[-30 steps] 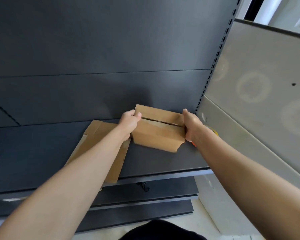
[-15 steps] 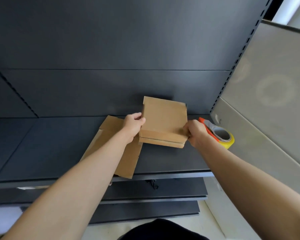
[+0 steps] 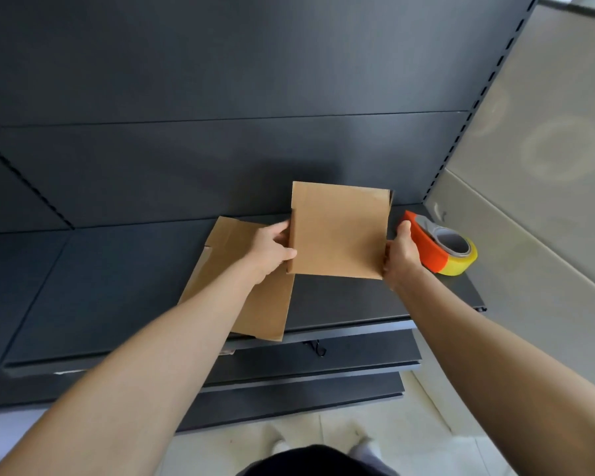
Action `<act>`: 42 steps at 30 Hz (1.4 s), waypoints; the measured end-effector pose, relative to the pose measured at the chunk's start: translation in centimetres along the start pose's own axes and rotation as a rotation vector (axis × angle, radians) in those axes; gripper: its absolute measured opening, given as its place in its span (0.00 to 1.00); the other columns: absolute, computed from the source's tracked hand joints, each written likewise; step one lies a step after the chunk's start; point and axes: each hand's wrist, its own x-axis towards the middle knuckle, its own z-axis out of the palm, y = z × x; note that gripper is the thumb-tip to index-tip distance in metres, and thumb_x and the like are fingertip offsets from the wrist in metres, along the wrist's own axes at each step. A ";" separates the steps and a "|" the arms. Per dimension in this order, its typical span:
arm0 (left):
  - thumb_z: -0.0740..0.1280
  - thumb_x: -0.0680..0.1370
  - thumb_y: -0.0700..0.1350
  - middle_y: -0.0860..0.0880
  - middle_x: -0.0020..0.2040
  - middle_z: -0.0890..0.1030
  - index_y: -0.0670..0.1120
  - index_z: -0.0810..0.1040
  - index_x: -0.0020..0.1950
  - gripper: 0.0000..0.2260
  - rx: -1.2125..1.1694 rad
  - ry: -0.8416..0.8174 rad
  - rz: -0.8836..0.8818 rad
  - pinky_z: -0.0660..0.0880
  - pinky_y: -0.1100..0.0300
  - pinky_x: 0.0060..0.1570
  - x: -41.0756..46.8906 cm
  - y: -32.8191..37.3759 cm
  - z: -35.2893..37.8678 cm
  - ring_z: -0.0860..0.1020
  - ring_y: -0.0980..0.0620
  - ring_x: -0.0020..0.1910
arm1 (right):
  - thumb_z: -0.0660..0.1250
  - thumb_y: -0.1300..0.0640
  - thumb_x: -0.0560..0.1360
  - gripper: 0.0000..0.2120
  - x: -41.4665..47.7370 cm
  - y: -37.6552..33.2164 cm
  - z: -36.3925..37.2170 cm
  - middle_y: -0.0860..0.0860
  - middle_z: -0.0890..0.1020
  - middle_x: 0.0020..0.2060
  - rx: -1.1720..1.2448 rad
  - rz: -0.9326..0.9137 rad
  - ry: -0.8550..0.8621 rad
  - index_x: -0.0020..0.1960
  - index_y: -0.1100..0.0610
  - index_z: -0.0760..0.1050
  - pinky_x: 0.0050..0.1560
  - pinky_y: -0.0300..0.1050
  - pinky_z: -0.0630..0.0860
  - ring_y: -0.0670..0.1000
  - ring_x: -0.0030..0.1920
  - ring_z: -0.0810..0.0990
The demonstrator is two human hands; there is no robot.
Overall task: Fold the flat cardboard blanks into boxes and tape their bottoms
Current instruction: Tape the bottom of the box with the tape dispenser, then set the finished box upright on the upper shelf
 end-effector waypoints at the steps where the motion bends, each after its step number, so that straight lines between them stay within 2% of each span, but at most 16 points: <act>1: 0.66 0.75 0.30 0.49 0.65 0.75 0.48 0.66 0.73 0.29 -0.033 0.025 0.012 0.71 0.49 0.65 0.0 0.0 -0.1 0.72 0.48 0.65 | 0.54 0.31 0.73 0.37 -0.7 -0.2 0.2 0.51 0.74 0.66 0.016 0.004 -0.007 0.70 0.58 0.68 0.67 0.52 0.68 0.56 0.64 0.73; 4: 0.60 0.75 0.28 0.51 0.58 0.78 0.48 0.76 0.65 0.23 -0.280 0.129 -0.009 0.70 0.48 0.66 0.1 0.1 -0.7 0.74 0.50 0.63 | 0.49 0.36 0.79 0.33 -1.4 -0.7 0.3 0.50 0.75 0.61 0.038 0.009 -0.114 0.68 0.60 0.70 0.59 0.46 0.67 0.54 0.64 0.72; 7: 0.62 0.73 0.41 0.48 0.54 0.82 0.49 0.80 0.49 0.10 -0.495 0.325 -0.054 0.71 0.47 0.64 -0.2 0.4 -1.8 0.77 0.46 0.58 | 0.48 0.38 0.80 0.30 -1.7 -1.1 1.6 0.54 0.76 0.64 0.072 0.011 -0.219 0.66 0.60 0.72 0.56 0.47 0.69 0.55 0.63 0.75; 11: 0.66 0.76 0.53 0.48 0.56 0.79 0.48 0.76 0.53 0.11 -0.558 0.448 -0.069 0.73 0.52 0.56 -1.7 0.4 -4.5 0.77 0.48 0.56 | 0.51 0.40 0.81 0.27 -3.1 -1.2 5.8 0.53 0.81 0.56 -0.012 0.018 -0.374 0.55 0.60 0.77 0.57 0.48 0.76 0.53 0.51 0.80; 13: 0.67 0.76 0.52 0.48 0.55 0.79 0.48 0.75 0.54 0.10 -0.564 0.527 -0.067 0.74 0.52 0.54 -2.6 -0.4 -6.4 0.77 0.49 0.55 | 0.53 0.41 0.80 0.25 -3.9 -0.7 8.2 0.52 0.82 0.53 -0.065 0.021 -0.440 0.52 0.60 0.78 0.62 0.53 0.75 0.55 0.55 0.80; 16: 0.67 0.76 0.46 0.49 0.55 0.79 0.48 0.75 0.55 0.09 -0.567 0.646 -0.029 0.75 0.52 0.52 -4.2 -1.5 -9.3 0.77 0.51 0.53 | 0.53 0.43 0.81 0.25 -5.6 0.2 11.7 0.54 0.81 0.54 -0.096 0.036 -0.536 0.58 0.62 0.76 0.53 0.50 0.78 0.55 0.54 0.80; 18: 0.66 0.77 0.41 0.50 0.54 0.79 0.46 0.75 0.58 0.10 -0.523 0.713 -0.006 0.73 0.58 0.47 -5.3 -2.3 -11.2 0.76 0.54 0.50 | 0.55 0.43 0.80 0.22 -7.0 1.0 13.9 0.55 0.81 0.55 -0.131 0.013 -0.565 0.53 0.60 0.78 0.57 0.52 0.77 0.55 0.54 0.80; 21: 0.65 0.78 0.36 0.49 0.54 0.78 0.42 0.74 0.61 0.12 -0.448 0.788 0.004 0.71 0.60 0.51 -6.6 -4.0 -14.4 0.76 0.53 0.52 | 0.55 0.43 0.78 0.20 -9.1 2.3 17.5 0.57 0.80 0.58 -0.241 -0.072 -0.585 0.45 0.55 0.80 0.63 0.56 0.73 0.58 0.59 0.78; 23: 0.64 0.78 0.34 0.49 0.55 0.78 0.40 0.74 0.62 0.13 -0.410 0.826 -0.015 0.70 0.61 0.54 -7.3 -5.5 -17.1 0.76 0.53 0.54 | 0.55 0.43 0.78 0.21 -10.4 3.4 20.2 0.56 0.80 0.57 -0.287 -0.091 -0.598 0.45 0.57 0.79 0.64 0.55 0.73 0.56 0.58 0.78; 27: 0.65 0.77 0.34 0.49 0.53 0.77 0.43 0.76 0.58 0.11 -0.361 0.893 -0.032 0.70 0.62 0.51 -8.7 -9.0 -23.7 0.75 0.53 0.51 | 0.54 0.44 0.80 0.24 -13.6 7.2 26.1 0.52 0.81 0.53 -0.319 -0.066 -0.632 0.61 0.62 0.76 0.58 0.49 0.74 0.53 0.52 0.80; 29: 0.66 0.77 0.35 0.49 0.52 0.77 0.46 0.76 0.54 0.09 -0.316 0.913 -0.048 0.72 0.60 0.50 -9.2 -11.2 -27.5 0.75 0.52 0.49 | 0.55 0.45 0.80 0.24 -15.8 9.6 29.1 0.52 0.82 0.54 -0.305 -0.035 -0.623 0.62 0.62 0.75 0.53 0.45 0.76 0.52 0.52 0.80; 31: 0.66 0.76 0.34 0.51 0.46 0.77 0.46 0.76 0.54 0.10 -0.313 0.913 -0.059 0.75 0.56 0.52 -9.6 -13.4 -31.1 0.75 0.51 0.48 | 0.56 0.44 0.80 0.23 -18.0 12.0 32.0 0.54 0.82 0.51 -0.295 -0.004 -0.620 0.61 0.61 0.76 0.43 0.42 0.74 0.51 0.45 0.79; 33: 0.66 0.77 0.34 0.54 0.43 0.75 0.43 0.77 0.59 0.12 -0.336 0.914 -0.075 0.76 0.54 0.55 -9.5 -15.4 -34.2 0.75 0.51 0.48 | 0.56 0.43 0.79 0.23 -19.8 14.2 34.6 0.55 0.81 0.56 -0.273 0.033 -0.624 0.63 0.58 0.75 0.53 0.47 0.78 0.54 0.51 0.80; 35: 0.65 0.77 0.34 0.52 0.44 0.76 0.42 0.76 0.63 0.15 -0.358 0.911 -0.086 0.75 0.52 0.59 -9.2 -16.9 -36.7 0.76 0.51 0.49 | 0.55 0.41 0.79 0.21 -20.9 15.9 36.8 0.51 0.80 0.58 -0.276 0.060 -0.630 0.63 0.52 0.75 0.63 0.50 0.74 0.54 0.59 0.78; 39: 0.65 0.78 0.34 0.49 0.53 0.77 0.44 0.74 0.68 0.18 -0.343 0.873 -0.070 0.73 0.55 0.62 -7.8 -18.7 -40.1 0.76 0.52 0.53 | 0.53 0.41 0.80 0.18 -22.1 18.0 39.9 0.50 0.77 0.63 -0.273 0.088 -0.644 0.58 0.49 0.75 0.66 0.48 0.70 0.55 0.68 0.71; 42: 0.65 0.78 0.38 0.46 0.60 0.74 0.47 0.74 0.68 0.18 -0.278 0.891 -0.089 0.72 0.58 0.62 -6.6 -20.0 -41.4 0.75 0.52 0.52 | 0.53 0.40 0.80 0.20 -21.9 19.2 41.5 0.49 0.78 0.62 -0.278 0.095 -0.645 0.60 0.51 0.74 0.67 0.47 0.69 0.54 0.67 0.73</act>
